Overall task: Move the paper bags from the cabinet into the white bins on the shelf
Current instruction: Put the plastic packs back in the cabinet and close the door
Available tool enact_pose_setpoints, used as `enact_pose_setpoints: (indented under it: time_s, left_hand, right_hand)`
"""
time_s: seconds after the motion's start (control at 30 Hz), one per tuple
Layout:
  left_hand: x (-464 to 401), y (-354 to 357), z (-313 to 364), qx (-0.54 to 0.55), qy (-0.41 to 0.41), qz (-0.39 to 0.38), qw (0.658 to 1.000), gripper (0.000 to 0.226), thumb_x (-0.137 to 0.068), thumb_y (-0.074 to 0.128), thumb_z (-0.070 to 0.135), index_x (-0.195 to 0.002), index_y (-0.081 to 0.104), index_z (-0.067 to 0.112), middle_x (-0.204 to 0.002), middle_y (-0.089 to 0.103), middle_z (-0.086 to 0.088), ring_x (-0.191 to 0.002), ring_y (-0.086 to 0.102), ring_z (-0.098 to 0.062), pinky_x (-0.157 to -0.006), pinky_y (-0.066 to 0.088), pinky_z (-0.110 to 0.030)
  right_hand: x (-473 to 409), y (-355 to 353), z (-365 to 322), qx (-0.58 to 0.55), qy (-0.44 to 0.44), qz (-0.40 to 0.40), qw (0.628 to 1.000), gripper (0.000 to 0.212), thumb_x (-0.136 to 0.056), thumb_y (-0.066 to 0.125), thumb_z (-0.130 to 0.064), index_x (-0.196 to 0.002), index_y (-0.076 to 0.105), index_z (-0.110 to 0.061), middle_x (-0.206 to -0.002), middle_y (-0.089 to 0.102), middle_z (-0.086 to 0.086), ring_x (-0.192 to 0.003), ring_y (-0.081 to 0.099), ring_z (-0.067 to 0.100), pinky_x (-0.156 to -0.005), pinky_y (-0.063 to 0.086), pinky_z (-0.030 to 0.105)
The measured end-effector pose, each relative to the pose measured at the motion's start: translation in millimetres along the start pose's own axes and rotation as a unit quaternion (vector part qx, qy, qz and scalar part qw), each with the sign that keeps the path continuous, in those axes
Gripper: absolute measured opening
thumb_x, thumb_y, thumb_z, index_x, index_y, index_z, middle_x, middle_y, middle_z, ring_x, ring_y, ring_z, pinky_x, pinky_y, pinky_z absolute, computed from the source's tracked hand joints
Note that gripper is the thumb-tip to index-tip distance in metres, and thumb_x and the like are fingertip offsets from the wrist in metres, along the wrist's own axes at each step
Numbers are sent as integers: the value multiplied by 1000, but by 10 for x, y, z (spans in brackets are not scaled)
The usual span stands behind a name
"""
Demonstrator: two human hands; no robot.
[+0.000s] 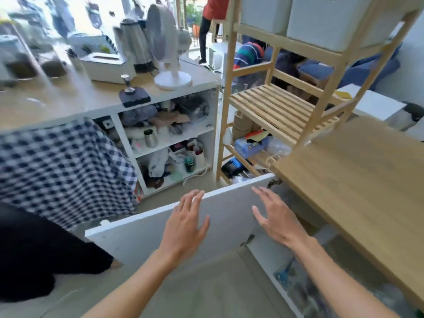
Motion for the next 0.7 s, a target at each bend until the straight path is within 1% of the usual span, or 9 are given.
enact_pose_setpoints:
  time_s: [0.1,0.2,0.27,0.3,0.37,0.5,0.57,0.63,0.7]
  left_hand:
    - [-8,-335,-678,-35,-89,8,995,64,-102,44,46,-155,31,13,-159,34,-7,-149,29,-23,-121,25,-36]
    - [72,-206,-1329,-66,-164,-82,981,68,-105,27,54,-160,21,14,-167,20,-7,-155,15,-21,-125,15,-36]
    - [137,-56,-1574,-87,-179,-133,971,67,-106,20,53,-159,23,14,-166,23,-8,-154,19,-21,-123,18,-36]
    - [150,-17,-1633,-104,-173,-137,970,65,-106,18,52,-158,29,14,-164,31,-7,-152,26,-21,-120,24,-37]
    - [154,-13,-1638,-139,-148,-104,974,62,-107,15,48,-150,43,14,-153,49,-4,-142,42,-21,-112,35,-37]
    - [240,-29,-1545,-133,-146,-84,977,56,-105,15,45,-129,59,20,-129,67,-1,-125,57,-21,-94,42,-38]
    - [338,-20,-1487,-129,-160,-96,974,50,-105,18,45,-116,61,23,-116,71,-1,-116,61,-23,-87,42,-40]
    - [438,0,-1435,-108,-176,-124,971,47,-103,20,48,-103,60,24,-103,73,-5,-101,65,-31,-80,44,-40]
    - [511,71,-1426,-63,-186,-182,963,50,-101,20,52,-95,60,22,-94,71,-6,-95,64,-34,-78,46,-39]
  right_hand:
    - [-352,97,-470,44,-65,-19,997,62,-103,46,-42,-159,26,-27,-166,27,1,-152,25,19,-122,22,38]
    - [-635,373,-539,105,-71,-61,990,63,-105,34,-49,-162,15,-27,-170,14,3,-157,7,18,-126,7,38]
    - [-716,575,-446,114,-51,-89,988,64,-105,26,-54,-162,9,-29,-171,7,4,-157,0,19,-126,1,39]
    - [-724,679,-406,115,-46,-102,987,65,-104,23,-57,-161,6,-30,-171,4,3,-157,-4,19,-126,-1,40]
    - [-710,825,-347,103,-36,-106,988,68,-103,20,-61,-161,3,-30,-171,-1,2,-156,-10,18,-126,-2,41]
    - [-665,865,-306,81,-15,-89,993,70,-101,19,-64,-161,11,-28,-171,2,1,-156,-8,19,-127,3,45]
    - [-631,848,-314,78,-8,-96,992,71,-101,18,-65,-161,15,-27,-171,4,2,-156,-8,19,-126,2,42]
    - [-564,830,-317,76,1,-106,991,72,-101,18,-66,-161,17,-27,-171,4,2,-156,-8,18,-125,1,41]
    - [-499,819,-328,82,8,-115,990,72,-101,19,-65,-161,19,-25,-170,5,3,-156,-7,18,-125,2,42]
Point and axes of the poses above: each hand's wrist, its own x-axis away from the middle knuckle, its own y-axis out of the palm, z = x × y, the point moved 10 cm from there along -x, towards the middle knuckle
